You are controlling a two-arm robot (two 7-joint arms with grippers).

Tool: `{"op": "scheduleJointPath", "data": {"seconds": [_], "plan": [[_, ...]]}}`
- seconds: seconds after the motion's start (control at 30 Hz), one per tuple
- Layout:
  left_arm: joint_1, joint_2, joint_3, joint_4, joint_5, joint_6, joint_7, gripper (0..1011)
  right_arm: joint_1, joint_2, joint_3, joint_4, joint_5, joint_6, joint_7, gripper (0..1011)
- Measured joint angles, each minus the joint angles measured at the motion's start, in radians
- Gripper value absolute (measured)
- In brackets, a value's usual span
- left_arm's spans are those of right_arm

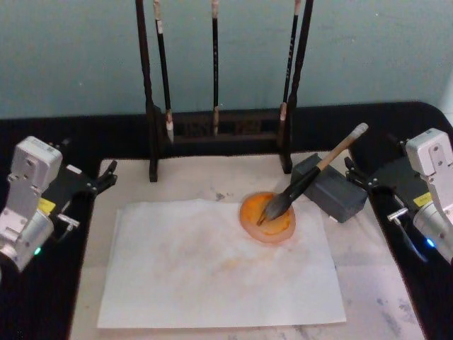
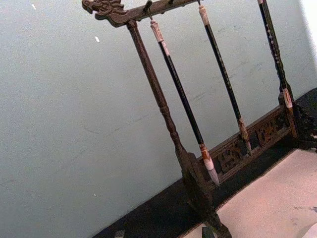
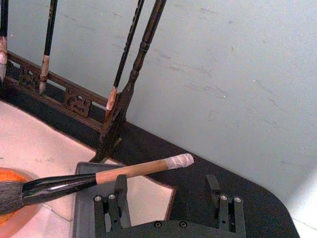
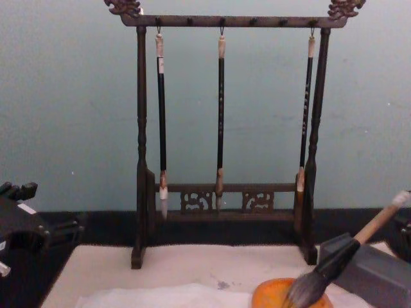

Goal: Pick up the brush from the inkstone, write on the paper, then place the brush back to its original position.

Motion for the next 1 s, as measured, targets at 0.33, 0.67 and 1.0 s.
{"op": "scheduleJointPath", "data": {"seconds": [0.33,0.67,1.0], "plan": [[0.0,0.0,0.0,0.0,0.0,0.0,0.0,1010,0.0,0.0,0.0,0.0,0.0,0.0,0.0,1000],[0.0,0.0,0.0,0.0,0.0,0.0,0.0,1010,0.0,0.0,0.0,0.0,0.0,0.0,0.0,1000],[0.0,0.0,0.0,0.0,0.0,0.0,0.0,1010,0.0,0.0,0.0,0.0,0.0,0.0,0.0,1000]]}}
